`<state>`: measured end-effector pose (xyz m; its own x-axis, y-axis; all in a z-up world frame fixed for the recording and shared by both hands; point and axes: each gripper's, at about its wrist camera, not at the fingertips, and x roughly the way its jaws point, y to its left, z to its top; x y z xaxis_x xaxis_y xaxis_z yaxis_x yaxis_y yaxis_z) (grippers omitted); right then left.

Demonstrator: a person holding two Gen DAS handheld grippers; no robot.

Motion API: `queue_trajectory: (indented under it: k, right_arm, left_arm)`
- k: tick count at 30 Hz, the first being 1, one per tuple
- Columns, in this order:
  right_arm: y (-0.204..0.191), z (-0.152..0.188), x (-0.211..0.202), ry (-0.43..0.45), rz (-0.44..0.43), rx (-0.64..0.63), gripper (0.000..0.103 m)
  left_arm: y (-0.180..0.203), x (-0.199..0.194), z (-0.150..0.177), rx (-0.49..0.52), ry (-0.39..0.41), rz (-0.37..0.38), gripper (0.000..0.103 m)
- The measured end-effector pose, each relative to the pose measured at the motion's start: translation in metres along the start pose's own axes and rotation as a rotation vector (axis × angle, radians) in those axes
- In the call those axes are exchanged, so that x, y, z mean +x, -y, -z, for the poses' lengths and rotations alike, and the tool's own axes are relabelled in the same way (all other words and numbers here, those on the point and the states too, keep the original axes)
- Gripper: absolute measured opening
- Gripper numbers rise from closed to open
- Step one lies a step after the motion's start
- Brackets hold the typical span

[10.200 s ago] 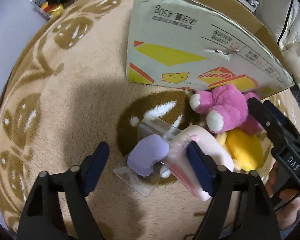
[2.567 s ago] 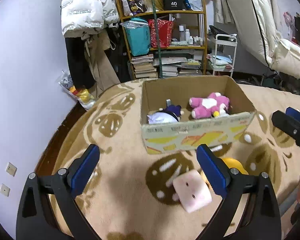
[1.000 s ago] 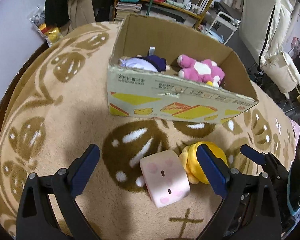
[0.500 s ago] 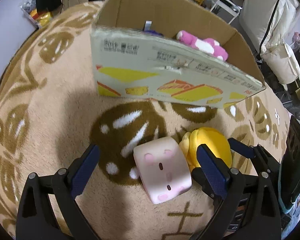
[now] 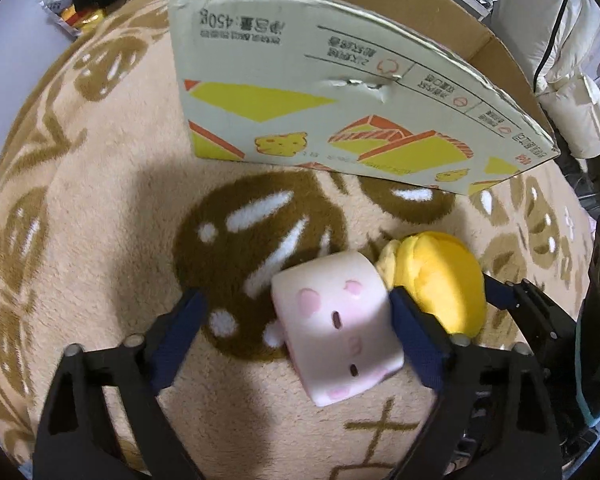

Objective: Organize soft objects
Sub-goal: 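Close left tool on pig cube while right tool grips yellow plush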

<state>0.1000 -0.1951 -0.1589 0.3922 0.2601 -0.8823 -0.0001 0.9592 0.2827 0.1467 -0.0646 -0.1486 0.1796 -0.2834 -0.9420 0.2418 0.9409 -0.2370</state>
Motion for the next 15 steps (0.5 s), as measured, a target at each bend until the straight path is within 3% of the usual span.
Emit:
queue_trajectory:
  k: [7,15]
  right_arm:
    - [-0.005,0.001,-0.006,0.008,0.028,-0.024,0.087]
    - [-0.017,0.004,-0.019,0.049,0.075,-0.069,0.083]
  left_arm:
    - [0.006,0.003,0.005,0.001,-0.017,0.067,0.049]
    - [0.009,-0.013,0.01,0.013,0.052,-0.002,0.037]
